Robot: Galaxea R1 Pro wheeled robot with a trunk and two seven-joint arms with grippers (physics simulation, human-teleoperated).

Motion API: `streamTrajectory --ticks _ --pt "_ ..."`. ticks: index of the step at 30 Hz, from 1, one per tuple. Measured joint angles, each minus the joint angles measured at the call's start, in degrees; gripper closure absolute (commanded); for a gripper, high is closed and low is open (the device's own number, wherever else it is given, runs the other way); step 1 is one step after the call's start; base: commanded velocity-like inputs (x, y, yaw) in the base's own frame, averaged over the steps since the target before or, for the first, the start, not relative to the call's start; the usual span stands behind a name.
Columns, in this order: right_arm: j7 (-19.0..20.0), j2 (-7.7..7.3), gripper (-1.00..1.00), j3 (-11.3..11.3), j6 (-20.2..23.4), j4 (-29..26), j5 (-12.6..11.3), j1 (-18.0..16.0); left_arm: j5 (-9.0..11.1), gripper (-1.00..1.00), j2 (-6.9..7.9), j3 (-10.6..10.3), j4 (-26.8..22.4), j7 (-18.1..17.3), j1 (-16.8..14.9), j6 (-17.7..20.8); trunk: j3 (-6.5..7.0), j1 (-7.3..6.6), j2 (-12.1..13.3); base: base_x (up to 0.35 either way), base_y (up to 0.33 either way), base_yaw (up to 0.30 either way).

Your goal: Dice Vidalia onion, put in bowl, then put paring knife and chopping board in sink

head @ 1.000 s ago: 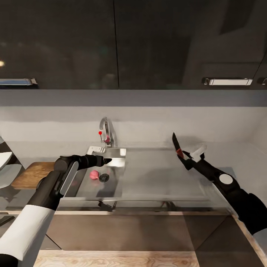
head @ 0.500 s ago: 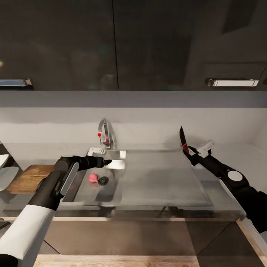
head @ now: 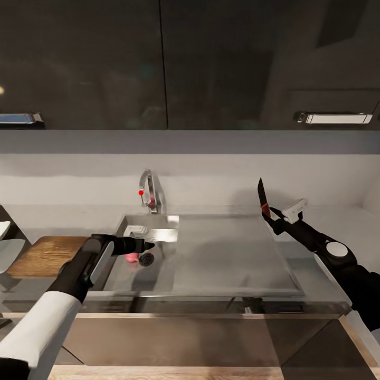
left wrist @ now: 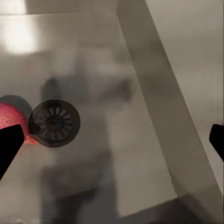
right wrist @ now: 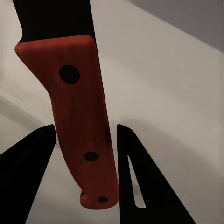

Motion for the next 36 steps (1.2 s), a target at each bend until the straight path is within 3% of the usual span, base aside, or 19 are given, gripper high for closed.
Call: streamTrajectory --ticks 7,17,24,36 --pt "0.01 0.0 1.0 -0.02 0.03 -0.91 -0.01 0.0 0.07 -1.0 0.13 0.34 2.99 8.04 -0.16 -0.13 0.0 0.0 -0.01 0.0 0.0 0.0" --pt "0.04 0.0 1.0 0.07 0.0 -1.14 -0.08 0.0 0.13 -1.0 0.12 1.8 2.04 8.46 -0.17 -0.07 0.0 0.0 0.0 0.0 0.0 0.0" --pt "0.04 0.06 1.0 0.21 0.01 -1.14 -0.09 0.0 0.2 -1.0 0.19 3.9 2.03 8.48 -0.17 -0.13 -0.08 0.0 0.0 0.0 0.0 0.0" --pt "0.04 0.09 1.0 0.25 0.06 -1.14 -0.09 0.0 0.19 -1.0 0.14 4.22 2.32 8.54 -0.17 -0.17 -0.56 0.0 0.0 0.0 0.0 0.0"
